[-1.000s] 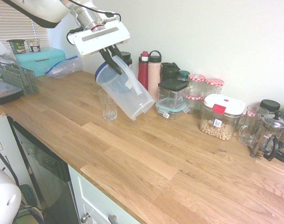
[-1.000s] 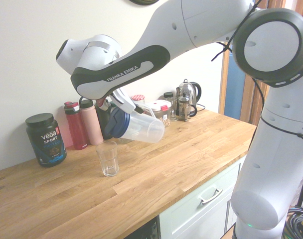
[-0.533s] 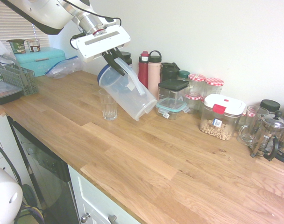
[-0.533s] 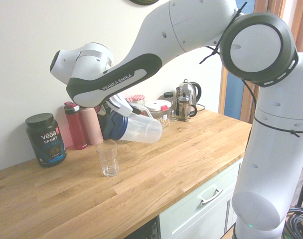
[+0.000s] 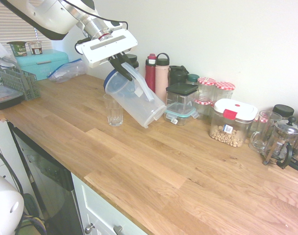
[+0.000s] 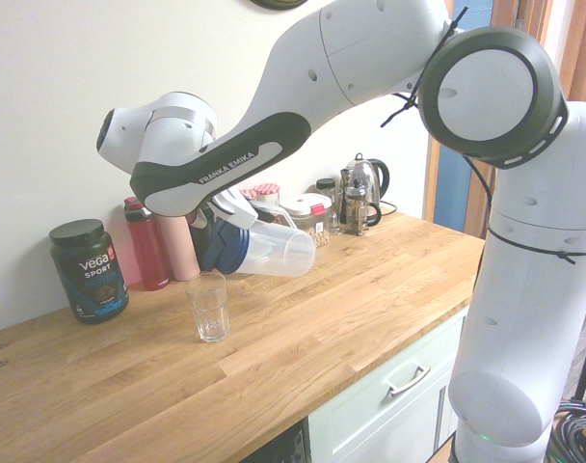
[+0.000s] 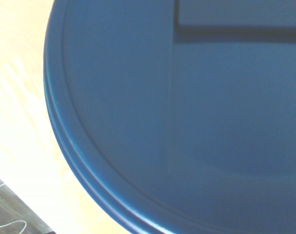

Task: Pour me some water

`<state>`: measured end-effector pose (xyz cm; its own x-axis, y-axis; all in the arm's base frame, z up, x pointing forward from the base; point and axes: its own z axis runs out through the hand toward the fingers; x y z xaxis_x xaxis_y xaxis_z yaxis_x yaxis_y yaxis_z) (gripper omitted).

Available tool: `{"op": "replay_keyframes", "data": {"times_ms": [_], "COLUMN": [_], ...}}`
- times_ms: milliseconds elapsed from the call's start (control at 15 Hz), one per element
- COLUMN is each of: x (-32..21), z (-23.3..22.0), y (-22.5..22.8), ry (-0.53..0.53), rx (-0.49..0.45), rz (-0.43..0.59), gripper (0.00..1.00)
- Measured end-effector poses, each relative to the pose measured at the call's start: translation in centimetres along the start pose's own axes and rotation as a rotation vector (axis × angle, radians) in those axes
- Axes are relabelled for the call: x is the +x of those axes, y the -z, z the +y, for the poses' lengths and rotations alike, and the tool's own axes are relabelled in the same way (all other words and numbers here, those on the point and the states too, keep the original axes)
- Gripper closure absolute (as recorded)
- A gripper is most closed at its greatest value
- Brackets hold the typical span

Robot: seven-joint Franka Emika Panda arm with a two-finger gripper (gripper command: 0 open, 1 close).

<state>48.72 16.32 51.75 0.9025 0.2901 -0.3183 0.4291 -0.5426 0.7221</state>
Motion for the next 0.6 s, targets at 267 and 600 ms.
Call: {"op": "replay_keyframes", "data": {"times_ms": [267, 600], "x": [-2.4, -11.1], "z": [1.7, 7.6], "y": [1.5, -0.1], "ry": [-0.063, -0.276], "rx": [0.121, 0.331], "rz": [0.087, 0.203], "gripper": [1.00, 1.00]}}
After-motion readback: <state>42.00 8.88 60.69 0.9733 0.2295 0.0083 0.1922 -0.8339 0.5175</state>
